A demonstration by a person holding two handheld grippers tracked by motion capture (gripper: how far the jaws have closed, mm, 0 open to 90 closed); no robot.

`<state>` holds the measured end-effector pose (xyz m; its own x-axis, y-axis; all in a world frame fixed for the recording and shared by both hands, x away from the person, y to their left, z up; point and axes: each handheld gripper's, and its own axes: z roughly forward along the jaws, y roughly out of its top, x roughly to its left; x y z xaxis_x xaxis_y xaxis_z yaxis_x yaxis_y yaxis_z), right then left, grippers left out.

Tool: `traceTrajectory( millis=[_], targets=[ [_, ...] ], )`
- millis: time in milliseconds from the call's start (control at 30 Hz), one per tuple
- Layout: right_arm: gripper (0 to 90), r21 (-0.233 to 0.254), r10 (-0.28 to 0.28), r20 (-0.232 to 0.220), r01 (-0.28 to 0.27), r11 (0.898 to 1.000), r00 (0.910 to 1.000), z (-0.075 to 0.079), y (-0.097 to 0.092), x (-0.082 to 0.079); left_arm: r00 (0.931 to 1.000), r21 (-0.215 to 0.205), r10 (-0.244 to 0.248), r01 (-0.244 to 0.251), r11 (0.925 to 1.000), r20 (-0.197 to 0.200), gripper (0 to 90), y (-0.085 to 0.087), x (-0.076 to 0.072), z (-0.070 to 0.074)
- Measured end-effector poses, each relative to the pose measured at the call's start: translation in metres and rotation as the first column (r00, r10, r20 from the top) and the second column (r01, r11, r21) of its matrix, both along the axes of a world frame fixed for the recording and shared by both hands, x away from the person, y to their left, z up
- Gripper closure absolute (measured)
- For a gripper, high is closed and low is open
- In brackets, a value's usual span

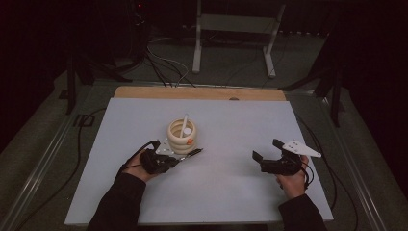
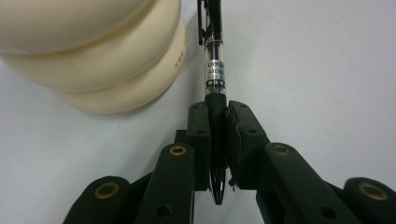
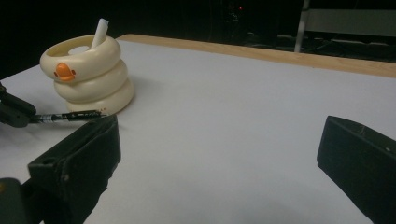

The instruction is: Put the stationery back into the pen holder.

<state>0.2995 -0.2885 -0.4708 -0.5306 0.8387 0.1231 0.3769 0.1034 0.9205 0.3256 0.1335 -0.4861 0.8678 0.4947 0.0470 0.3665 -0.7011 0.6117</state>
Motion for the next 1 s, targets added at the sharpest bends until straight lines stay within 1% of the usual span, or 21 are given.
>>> traceTrajectory(
  millis=[267, 500, 667, 767, 1000],
  targets=[
    [0.1, 0.001, 0.0, 0.0, 0.0, 1.0, 1.0, 0.0, 0.0, 0.0, 0.9997, -0.015, -0.015, 0.015, 0.9998, 0.02, 80.9, -0.001, -0.002, 0.013],
    [0.1, 0.005, -0.002, -0.001, 0.002, 1.0, 1.0, 0.0, 0.0, 0.0, 0.9991, -0.013, -0.025, 0.025, 0.9996, 0.035, 80.9, -0.001, -0.001, 0.024],
    [0.1, 0.006, -0.002, -0.001, 0.002, 1.0, 1.0, 0.0, 0.0, 0.0, 0.999, -0.024, -0.022, 0.023, 0.9994, 0.038, 80.9, 0.0, -0.001, 0.03],
    [0.1, 0.006, -0.003, 0.0, 0.003, 1.0, 1.0, 0.0, 0.0, 0.0, 0.9991, -0.023, -0.026, 0.027, 0.9994, 0.034, 80.9, 0.001, 0.0, 0.032],
    [0.1, 0.004, -0.002, -0.001, 0.002, 1.0, 1.0, 0.0, -0.001, 0.0, 0.9992, -0.043, -0.023, 0.024, 0.9988, 0.034, 80.9, 0.004, 0.002, 0.037]
  ],
)
